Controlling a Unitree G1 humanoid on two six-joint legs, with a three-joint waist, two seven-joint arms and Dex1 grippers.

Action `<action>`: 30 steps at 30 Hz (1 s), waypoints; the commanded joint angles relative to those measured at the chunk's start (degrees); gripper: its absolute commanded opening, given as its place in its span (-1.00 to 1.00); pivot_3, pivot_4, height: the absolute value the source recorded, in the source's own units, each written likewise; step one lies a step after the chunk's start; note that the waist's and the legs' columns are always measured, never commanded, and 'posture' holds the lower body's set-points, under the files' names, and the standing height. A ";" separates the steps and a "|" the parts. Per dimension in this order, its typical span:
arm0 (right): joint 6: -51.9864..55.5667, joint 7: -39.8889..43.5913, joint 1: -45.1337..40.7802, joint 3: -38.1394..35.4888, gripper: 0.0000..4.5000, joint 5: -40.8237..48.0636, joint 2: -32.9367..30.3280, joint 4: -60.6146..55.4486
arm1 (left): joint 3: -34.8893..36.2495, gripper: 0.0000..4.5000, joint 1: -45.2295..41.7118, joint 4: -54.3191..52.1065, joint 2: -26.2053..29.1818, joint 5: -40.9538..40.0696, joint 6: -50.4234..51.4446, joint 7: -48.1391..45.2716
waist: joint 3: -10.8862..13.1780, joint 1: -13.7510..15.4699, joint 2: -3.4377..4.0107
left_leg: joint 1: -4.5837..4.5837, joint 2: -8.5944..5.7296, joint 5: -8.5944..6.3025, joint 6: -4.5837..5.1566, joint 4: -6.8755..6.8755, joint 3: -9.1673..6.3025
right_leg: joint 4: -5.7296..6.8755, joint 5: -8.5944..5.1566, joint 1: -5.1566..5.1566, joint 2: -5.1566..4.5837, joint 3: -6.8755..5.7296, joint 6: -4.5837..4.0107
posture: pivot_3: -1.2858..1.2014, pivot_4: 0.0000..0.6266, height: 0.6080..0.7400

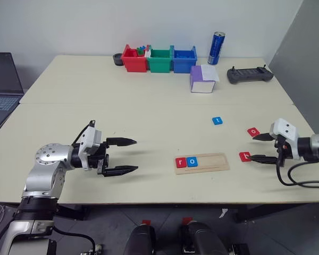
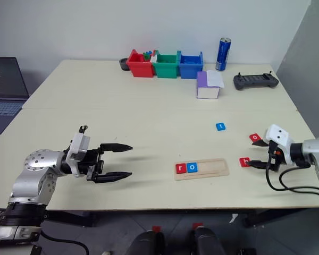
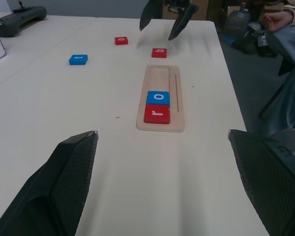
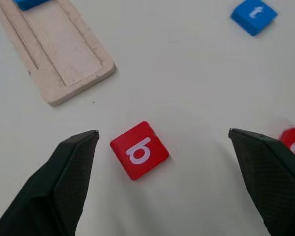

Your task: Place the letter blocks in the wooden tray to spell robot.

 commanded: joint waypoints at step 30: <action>-25.30 10.32 -15.40 10.95 -0.20 -13.37 6.31 31.01 | 0.92 1.00 3.74 -9.04 1.19 -1.66 2.23 2.01 | 0.00 0.16 0.03 | 0.13 -0.01 0.03 -0.05 0.11 0.10 | 0.30 -0.04 0.05 -0.08 0.10 -0.10 | 0.03 -0.52 1.00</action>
